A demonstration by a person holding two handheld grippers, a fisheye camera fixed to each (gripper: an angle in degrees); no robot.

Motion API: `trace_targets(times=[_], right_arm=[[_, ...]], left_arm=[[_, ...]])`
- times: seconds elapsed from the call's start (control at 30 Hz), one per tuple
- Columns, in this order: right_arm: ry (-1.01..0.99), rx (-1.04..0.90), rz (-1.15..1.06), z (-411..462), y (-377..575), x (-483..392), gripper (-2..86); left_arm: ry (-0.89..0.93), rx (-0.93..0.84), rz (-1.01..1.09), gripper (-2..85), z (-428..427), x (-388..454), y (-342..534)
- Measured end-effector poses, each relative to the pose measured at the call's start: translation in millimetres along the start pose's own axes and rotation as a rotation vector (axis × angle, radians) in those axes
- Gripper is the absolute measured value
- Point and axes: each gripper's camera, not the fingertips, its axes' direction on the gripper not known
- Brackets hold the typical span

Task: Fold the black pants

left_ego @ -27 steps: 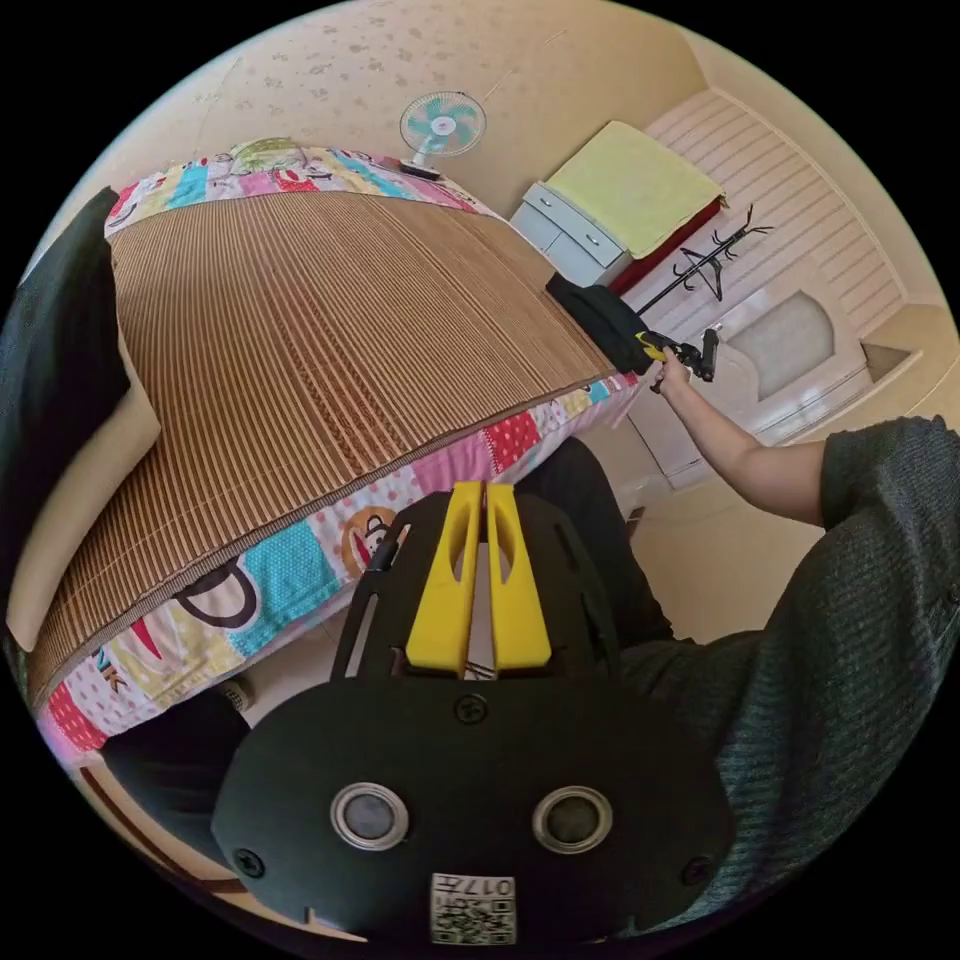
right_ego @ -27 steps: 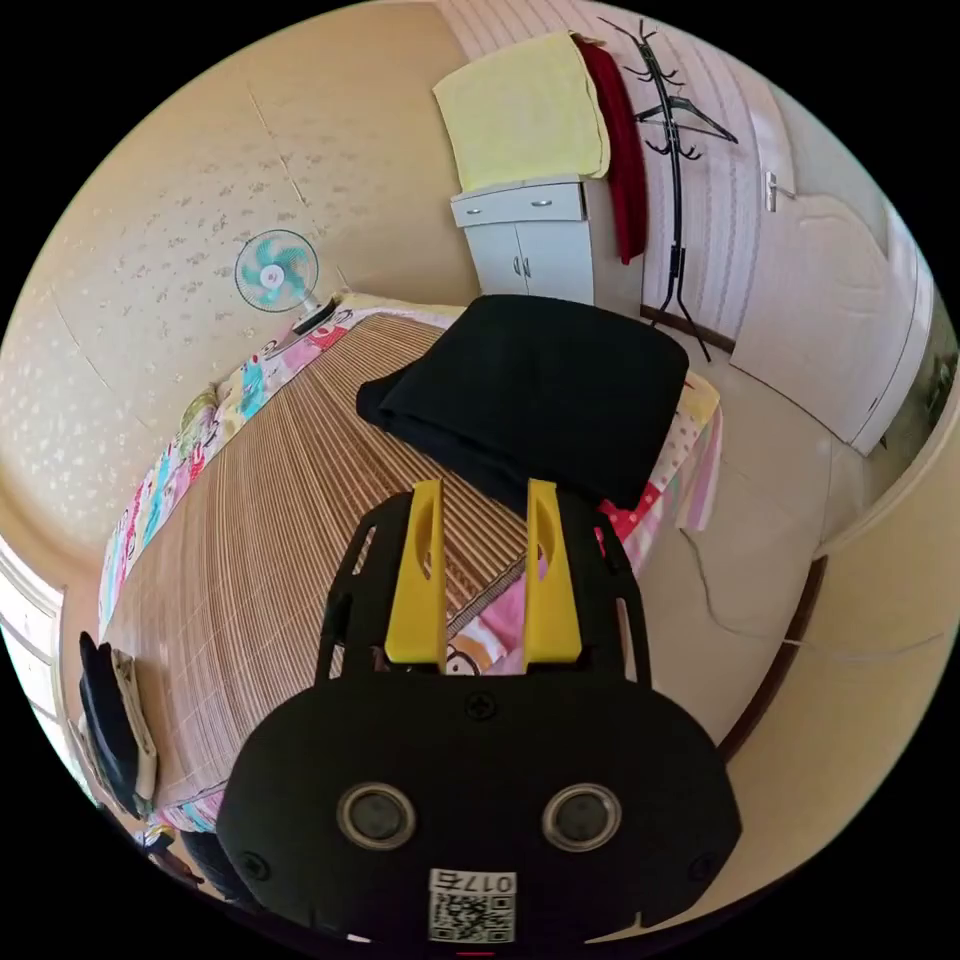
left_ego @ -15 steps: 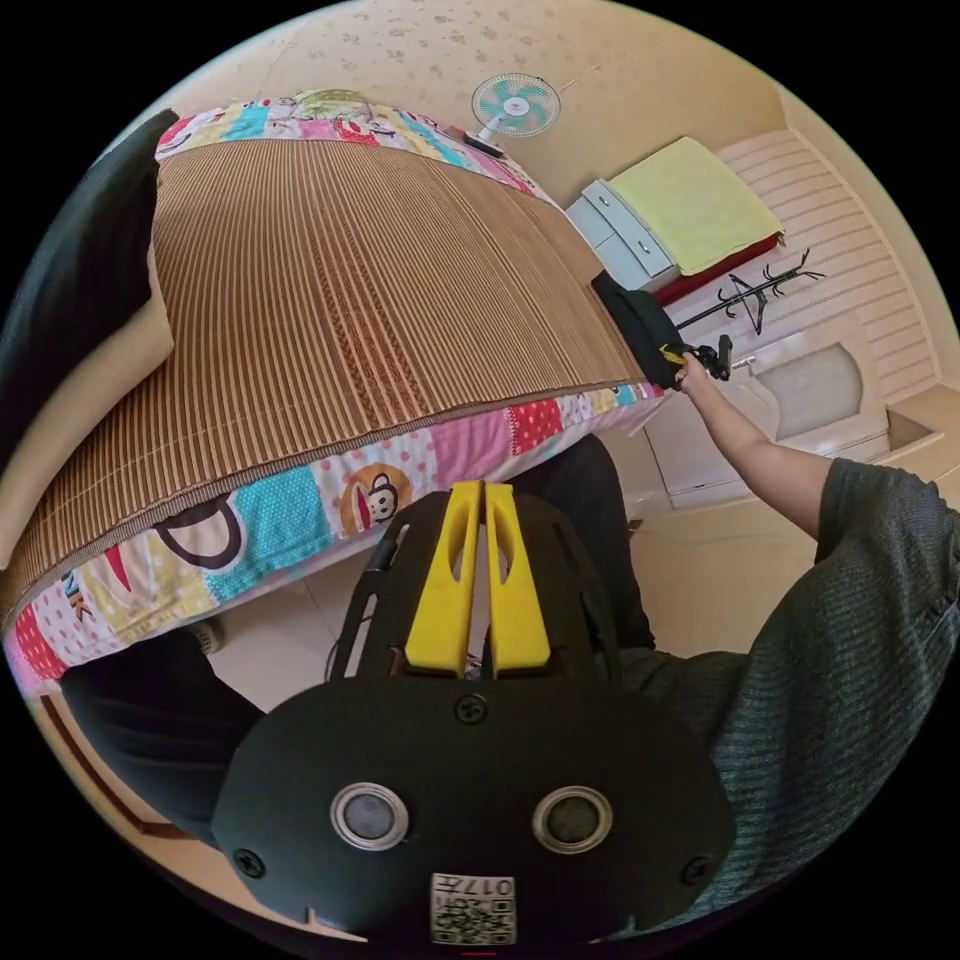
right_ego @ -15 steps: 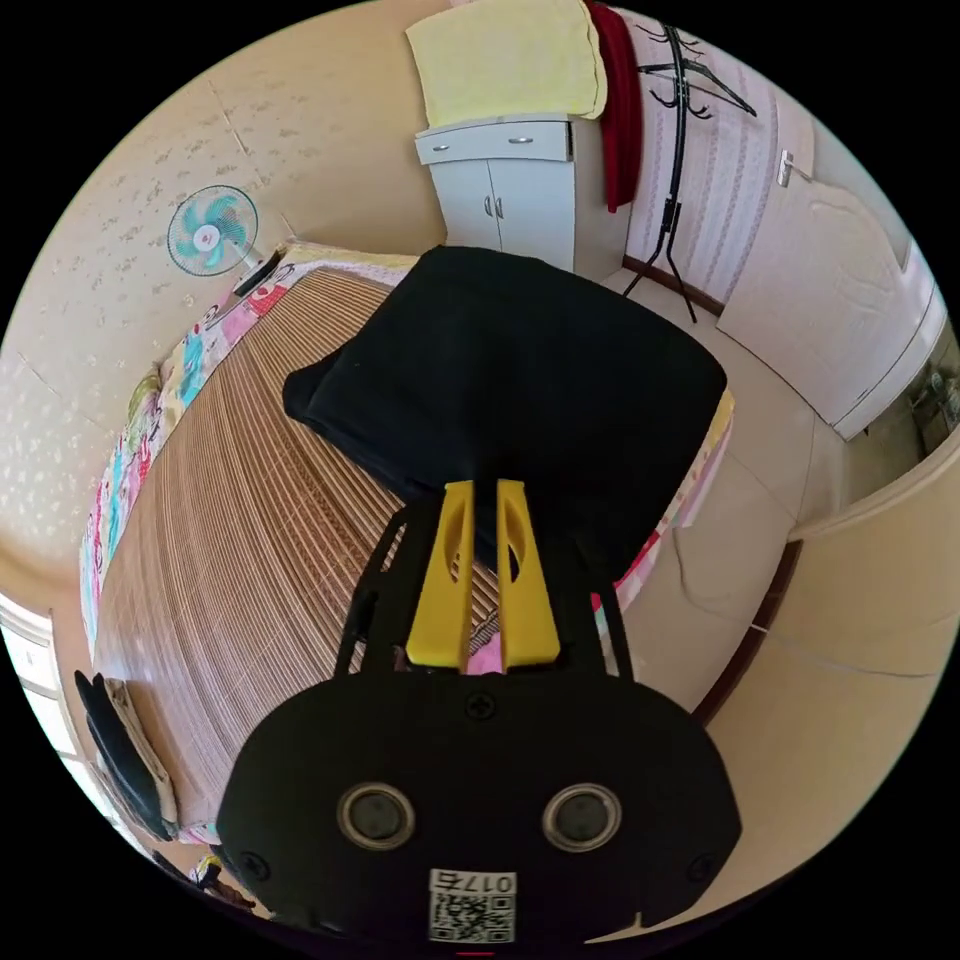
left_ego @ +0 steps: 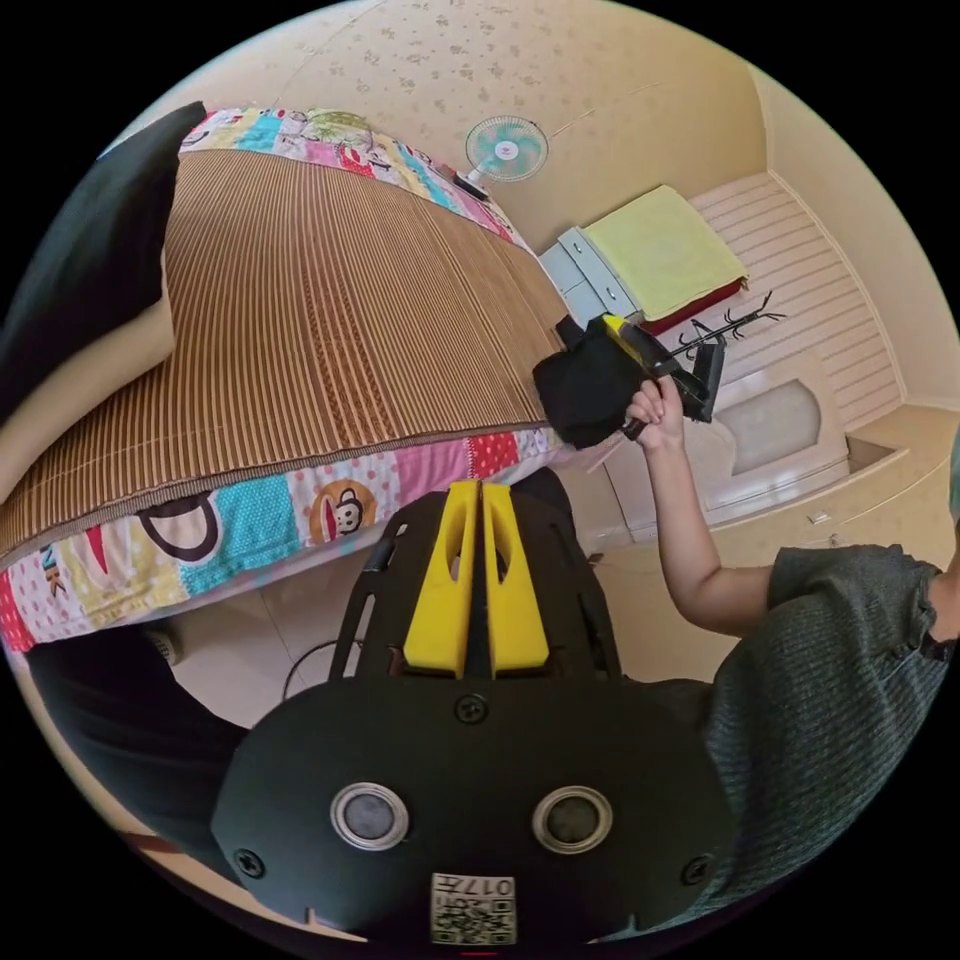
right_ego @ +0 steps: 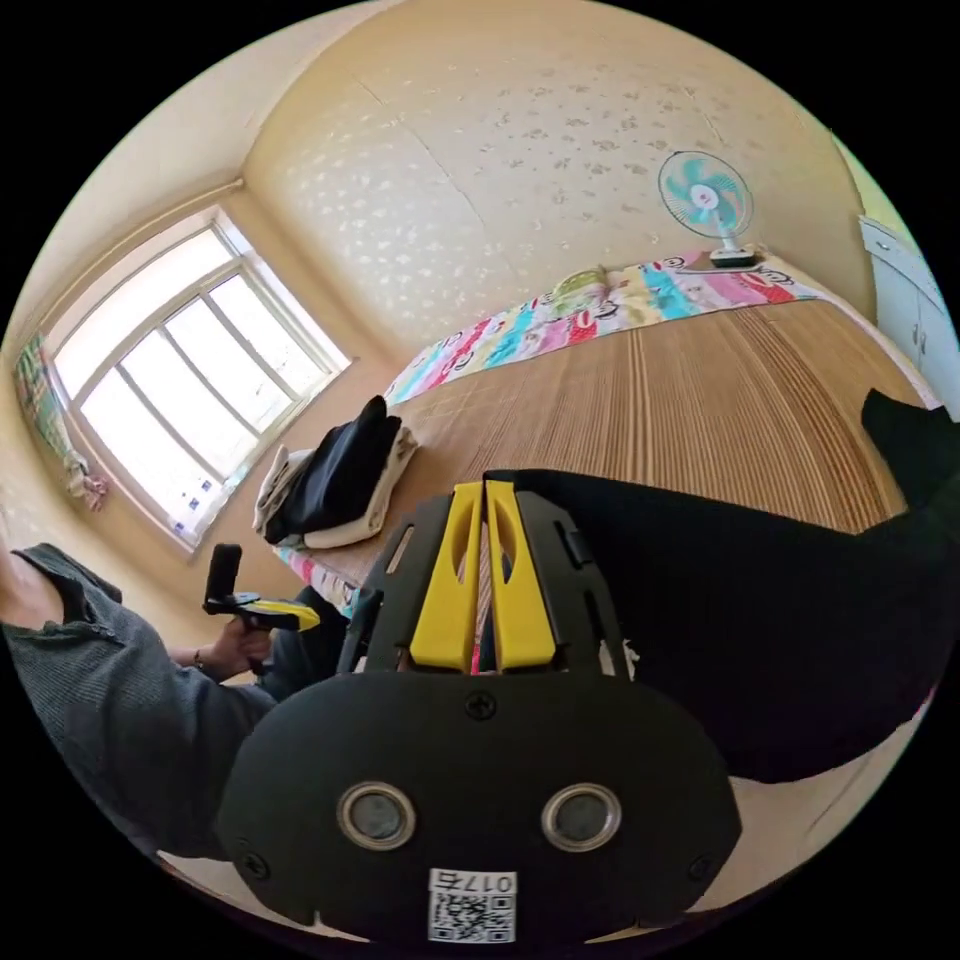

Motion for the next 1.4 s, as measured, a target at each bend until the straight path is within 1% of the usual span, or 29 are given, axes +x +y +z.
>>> trace_targets(times=[0.1,0.17,0.23,0.27,0.3,0.33,0.37,0.4,0.43,0.47,0.5,0.57,0.6,0.63,0.67,0.73,0.8,0.83,0.87,0.9,0.93,1.03,1.13,1.2,1.23,1.27,1.3,1.37,1.4], right_arm=[[-0.227,-0.121,0.035,49.6,42.7,-19.9,0.8],[-0.26,-0.148,0.12,60.5,65.1,-20.4,1.0],[-0.303,-0.056,0.215,42.7,81.4,-9.2,1.5],[-0.311,0.06,0.26,18.1,89.8,2.4,2.1],[-0.247,0.171,0.288,-10.3,95.7,14.1,3.0],[-0.191,0.211,0.303,-23.4,97.2,19.3,3.4],[-0.059,0.257,0.352,-46.7,96.4,30.3,5.2],[0.083,0.263,0.389,-64.3,90.7,40.5,7.5],[0.158,0.251,0.398,-70.4,86.3,45.4,9.0],[0.305,0.201,0.444,-77.2,75.9,58.5,11.3],[0.396,0.136,0.508,-78.4,65.0,74.9,12.9],[0.439,0.041,0.541,-70.5,49.7,98.9,12.9],[0.419,-0.02,0.579,-60.7,41.5,114.2,11.1],[0.41,-0.043,0.611,-55.8,37.2,119.7,10.2],[0.429,-0.059,0.634,-49.0,26.9,117.3,7.0],[0.491,-0.058,0.488,-38.3,2.6,82.3,5.0],[0.636,-0.056,0.308,-11.7,-24.4,26.0,4.9],[0.66,-0.064,0.27,-2.5,-28.8,15.2,5.3],[0.674,-0.107,0.17,18.4,-34.8,-2.6,5.9],[0.664,-0.157,0.089,37.0,-36.2,-12.9,6.7],[0.661,-0.172,0.07,43.3,-35.3,-15.3,7.0],[0.694,-0.092,0.147,39.0,-22.5,-8.7,5.7],[0.683,0.124,0.314,-9.4,-2.8,16.0,3.8],[0.621,0.297,0.439,-49.2,14.1,47.3,3.5],[0.605,0.316,0.474,-55.8,16.9,58.0,3.6],[0.559,0.301,0.559,-64.0,18.8,84.6,4.4],[0.504,0.24,0.645,-65.9,17.6,112.7,5.4],[0.419,0.174,0.707,-63.8,15.0,144.2,6.9],[0.393,0.174,0.693,-61.8,12.3,154.0,7.4]], left_arm=[[0.008,0.005,-0.048,-1.0,-7.4,-15.2,9.9],[0.02,0.014,-0.101,-1.0,-15.4,-28.5,16.0],[0.021,0.027,-0.124,-1.0,-22.6,-35.9,19.5],[0.019,0.036,-0.126,-1.0,-27.1,-39.7,21.7],[0.017,0.038,-0.126,-1.0,-28.9,-41.5,22.7],[0.01,0.039,-0.127,-1.0,-31.1,-45.2,24.7],[0.006,0.035,-0.13,-1.0,-31.3,-49.9,26.6],[0.007,0.031,-0.135,-1.0,-30.7,-52.6,27.4],[0.015,0.021,-0.148,-1.0,-28.3,-58.5,28.7],[0.031,0.011,-0.165,-1.0,-25.1,-64.3,29.5],[0.041,0.007,-0.174,-1.0,-23.3,-66.9,29.6],[0.081,-0.004,-0.201,-1.0,-16.5,-73.3,28.1],[0.091,-0.005,-0.204,-1.0,-15.1,-73.7,27.3],[0.11,-0.001,-0.204,-1.0,-13.2,-72.9,25.7],[0.125,0.005,-0.197,-1.0,-11.9,-70.2,23.9],[0.129,0.005,-0.173,-1.0,-10.7,-64.1,21.2],[0.112,-0.012,-0.147,-1.0,-9.0,-58.7,19.0],[0.096,-0.022,-0.138,-1.0,-7.9,-56.9,18.2],[0.085,-0.028,-0.14,-1.0,-6.9,-57.5,17.9],[0.086,-0.031,-0.146,-1.0,-6.5,-58.7,17.8],[0.096,-0.032,-0.163,-1.0,-6.2,-61.8,17.5],[0.121,-0.004,-0.187,-1.0,-11.8,-67.2,17.4],[0.083,0.027,-0.19,-1.0,-21.3,-69.5,20.7],[0.076,0.037,-0.208,-1.0,-23.9,-75.0,24.1],[0.084,0.034,-0.225,-1.0,-23.1,-80.2,25.9],[0.094,0.025,-0.245,-1.0,-20.3,-85.7,27.4],[0.098,0.018,-0.255,-1.0,-18.4,-88.2,28.0],[0.112,-0.007,-0.284,-1.0,-10.5,-93.9,28.7],[0.116,-0.011,-0.286,-1.0,-8.7,-94.0,28.4]])
